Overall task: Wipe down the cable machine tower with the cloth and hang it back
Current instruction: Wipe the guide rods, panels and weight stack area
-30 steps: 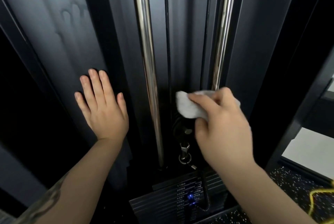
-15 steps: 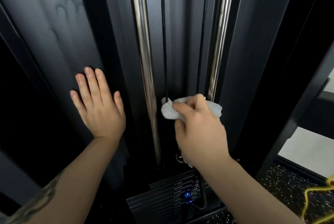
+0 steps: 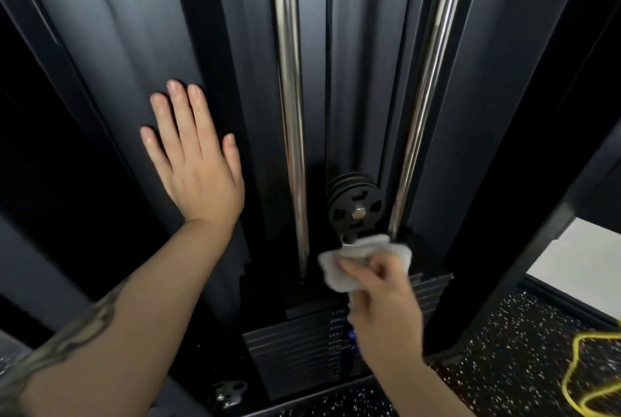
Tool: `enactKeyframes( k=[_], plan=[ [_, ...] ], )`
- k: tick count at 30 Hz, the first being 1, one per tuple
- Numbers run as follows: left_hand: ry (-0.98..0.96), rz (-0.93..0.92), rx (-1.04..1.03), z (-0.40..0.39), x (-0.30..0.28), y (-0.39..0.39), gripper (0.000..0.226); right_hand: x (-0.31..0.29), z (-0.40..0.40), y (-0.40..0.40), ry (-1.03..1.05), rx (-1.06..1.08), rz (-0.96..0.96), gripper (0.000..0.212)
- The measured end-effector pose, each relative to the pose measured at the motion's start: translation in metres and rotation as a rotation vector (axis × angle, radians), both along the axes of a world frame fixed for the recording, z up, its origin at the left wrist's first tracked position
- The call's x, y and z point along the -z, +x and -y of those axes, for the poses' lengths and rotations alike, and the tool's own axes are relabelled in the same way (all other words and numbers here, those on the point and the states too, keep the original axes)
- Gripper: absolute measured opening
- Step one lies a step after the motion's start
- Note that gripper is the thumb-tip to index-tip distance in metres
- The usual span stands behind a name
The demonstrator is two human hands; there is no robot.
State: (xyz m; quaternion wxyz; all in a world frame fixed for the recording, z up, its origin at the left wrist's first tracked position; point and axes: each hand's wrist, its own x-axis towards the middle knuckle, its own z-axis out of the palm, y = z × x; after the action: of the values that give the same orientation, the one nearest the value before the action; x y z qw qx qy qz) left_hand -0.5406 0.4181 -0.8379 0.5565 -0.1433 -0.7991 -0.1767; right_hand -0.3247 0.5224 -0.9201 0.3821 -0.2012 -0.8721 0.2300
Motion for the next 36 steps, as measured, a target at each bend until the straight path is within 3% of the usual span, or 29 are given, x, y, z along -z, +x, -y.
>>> enactKeyframes(
  k=[2, 4, 6, 11, 14, 17, 21, 24, 27, 31, 34, 36],
  plan=[
    [-0.001, -0.012, 0.002, 0.000, 0.001, -0.001, 0.066, -0.005, -0.007, 0.010, -0.044, 0.070, -0.203, 0.050],
    [-0.001, -0.024, -0.010, -0.001, 0.001, -0.001, 0.064, -0.032, -0.008, 0.012, 0.048, 0.103, -0.466, 0.038],
    [-0.001, -0.024, -0.003, -0.001, 0.001, -0.001, 0.062, -0.053, -0.007, -0.001, 0.099, 0.072, -0.546, 0.038],
    [-0.002, -0.003, 0.015, 0.000, 0.001, 0.000, 0.062, -0.020, -0.015, -0.014, 0.201, -0.067, -0.164, 0.050],
    [-0.004, -0.020, 0.004, 0.000, 0.002, -0.002, 0.064, -0.017, -0.025, 0.006, 0.054, 0.090, -0.321, 0.054],
    [0.005, -0.045, -0.015, -0.002, 0.002, -0.003, 0.063, -0.044, -0.024, 0.004, 0.068, 0.099, -0.539, 0.045],
    [0.006, -0.025, -0.002, -0.001, 0.001, -0.001, 0.063, -0.028, -0.018, -0.011, 0.094, 0.044, -0.282, 0.053],
    [0.006, -0.031, -0.009, -0.001, 0.002, -0.001, 0.063, -0.019, -0.015, 0.003, -0.220, 0.096, -0.312, 0.063],
    [0.000, -0.036, -0.022, -0.002, 0.002, -0.001, 0.062, -0.039, -0.014, 0.002, -0.203, 0.114, -0.451, 0.049],
    [-0.001, -0.010, -0.017, 0.000, -0.001, 0.002, 0.061, -0.040, -0.015, -0.018, -0.275, 0.052, -0.427, 0.047],
    [-0.013, -0.016, -0.014, 0.000, -0.001, 0.001, 0.059, -0.022, -0.015, -0.003, -0.340, 0.067, -0.219, 0.034],
    [-0.016, -0.015, -0.001, 0.000, -0.001, 0.001, 0.059, -0.011, -0.003, 0.015, -0.231, 0.030, -0.136, 0.037]
  ],
)
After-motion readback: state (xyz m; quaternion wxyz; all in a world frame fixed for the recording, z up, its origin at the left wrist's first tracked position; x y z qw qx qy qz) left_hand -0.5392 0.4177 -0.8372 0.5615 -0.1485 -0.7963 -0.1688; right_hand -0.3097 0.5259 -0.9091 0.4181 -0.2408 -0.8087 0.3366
